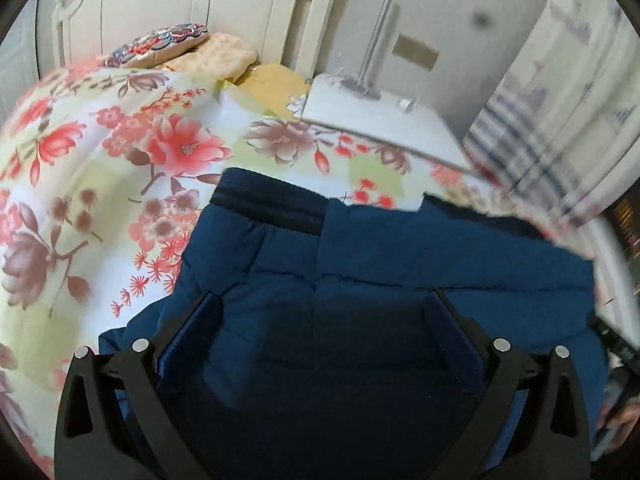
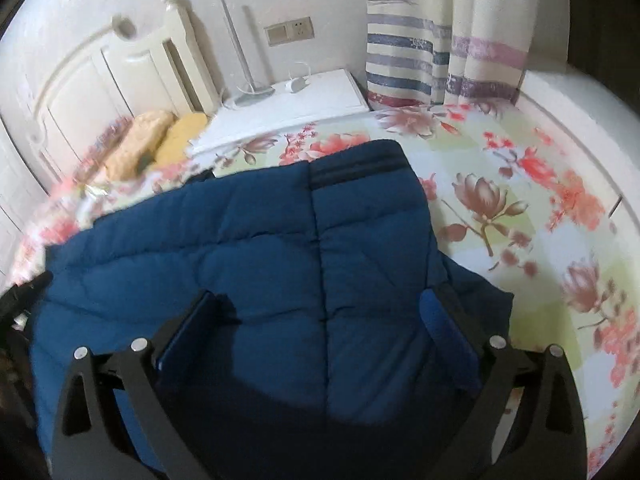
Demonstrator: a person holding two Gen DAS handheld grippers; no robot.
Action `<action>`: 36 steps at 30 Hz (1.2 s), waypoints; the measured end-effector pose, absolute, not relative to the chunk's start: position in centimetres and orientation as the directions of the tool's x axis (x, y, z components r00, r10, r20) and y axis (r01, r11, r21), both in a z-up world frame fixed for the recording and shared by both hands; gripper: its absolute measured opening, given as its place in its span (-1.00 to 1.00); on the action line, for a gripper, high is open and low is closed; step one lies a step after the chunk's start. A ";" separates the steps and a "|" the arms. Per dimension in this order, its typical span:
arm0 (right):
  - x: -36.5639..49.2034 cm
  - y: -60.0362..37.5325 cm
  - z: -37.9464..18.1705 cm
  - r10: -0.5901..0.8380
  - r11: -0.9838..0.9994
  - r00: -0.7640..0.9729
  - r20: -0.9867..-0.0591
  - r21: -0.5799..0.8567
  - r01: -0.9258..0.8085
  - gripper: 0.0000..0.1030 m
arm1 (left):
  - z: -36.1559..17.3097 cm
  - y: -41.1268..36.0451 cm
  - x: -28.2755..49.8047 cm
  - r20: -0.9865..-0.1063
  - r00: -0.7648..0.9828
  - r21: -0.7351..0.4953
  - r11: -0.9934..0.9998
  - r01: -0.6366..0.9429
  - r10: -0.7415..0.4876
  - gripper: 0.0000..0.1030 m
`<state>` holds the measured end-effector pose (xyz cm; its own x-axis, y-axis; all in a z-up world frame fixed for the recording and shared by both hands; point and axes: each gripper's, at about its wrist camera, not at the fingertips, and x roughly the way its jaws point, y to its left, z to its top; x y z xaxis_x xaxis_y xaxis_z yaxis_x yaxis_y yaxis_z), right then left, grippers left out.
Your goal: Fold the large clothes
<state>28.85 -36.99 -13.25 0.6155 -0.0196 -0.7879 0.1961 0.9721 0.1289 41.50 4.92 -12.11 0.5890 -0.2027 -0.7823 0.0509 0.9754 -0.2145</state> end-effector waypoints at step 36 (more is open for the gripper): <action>24.0 -37.6 -13.5 0.027 0.965 0.652 -0.758 0.190 0.181 0.95 | -12.6 10.5 35.0 -0.739 0.634 -0.257 0.965 0.047 -0.227 0.91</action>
